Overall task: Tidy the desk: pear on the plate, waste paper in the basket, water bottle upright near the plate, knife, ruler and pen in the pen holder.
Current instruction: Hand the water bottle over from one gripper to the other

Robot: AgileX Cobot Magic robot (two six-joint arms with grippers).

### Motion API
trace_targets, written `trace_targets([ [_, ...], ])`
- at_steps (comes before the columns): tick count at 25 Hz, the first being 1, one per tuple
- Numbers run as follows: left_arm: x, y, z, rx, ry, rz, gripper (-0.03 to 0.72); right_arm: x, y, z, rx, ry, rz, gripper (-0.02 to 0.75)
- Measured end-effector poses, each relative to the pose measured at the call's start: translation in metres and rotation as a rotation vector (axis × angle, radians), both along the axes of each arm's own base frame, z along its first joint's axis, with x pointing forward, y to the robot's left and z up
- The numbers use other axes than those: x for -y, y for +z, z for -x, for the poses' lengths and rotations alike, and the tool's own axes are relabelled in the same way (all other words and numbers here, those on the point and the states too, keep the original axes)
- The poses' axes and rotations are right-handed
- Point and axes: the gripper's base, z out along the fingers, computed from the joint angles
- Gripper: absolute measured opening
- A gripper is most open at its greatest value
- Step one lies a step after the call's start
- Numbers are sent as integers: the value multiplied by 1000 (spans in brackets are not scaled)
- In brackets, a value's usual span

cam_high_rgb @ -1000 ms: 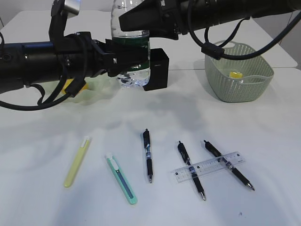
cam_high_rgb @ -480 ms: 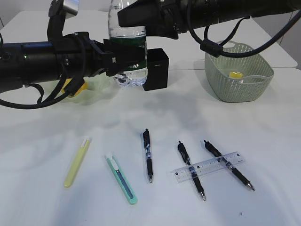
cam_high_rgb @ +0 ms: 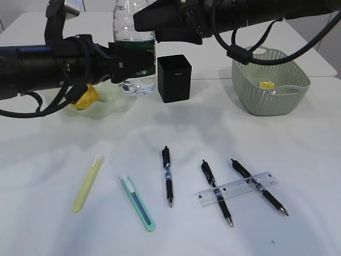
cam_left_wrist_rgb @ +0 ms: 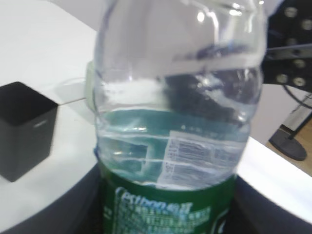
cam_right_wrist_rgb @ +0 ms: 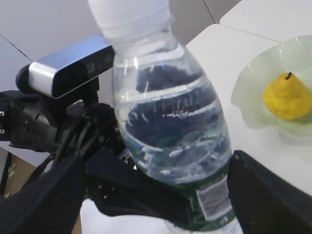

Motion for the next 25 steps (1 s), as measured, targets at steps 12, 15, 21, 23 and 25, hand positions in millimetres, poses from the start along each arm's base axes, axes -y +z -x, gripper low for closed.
trace_targets([
  [12,-11,-1,-3,14,10,-56,380,0,0,0,0,0,0,623],
  [15,-16,-2,-4,21,4,-82,380,0,0,0,1,-2,0,596],
  [21,-24,0,-3,50,-14,-124,380,2,-1,-7,50,-67,28,586],
  [23,-26,4,-1,67,-21,-132,380,3,-2,-10,70,-98,41,586],
  [25,-29,7,-1,79,-23,-135,380,4,-2,-12,79,-121,48,586],
])
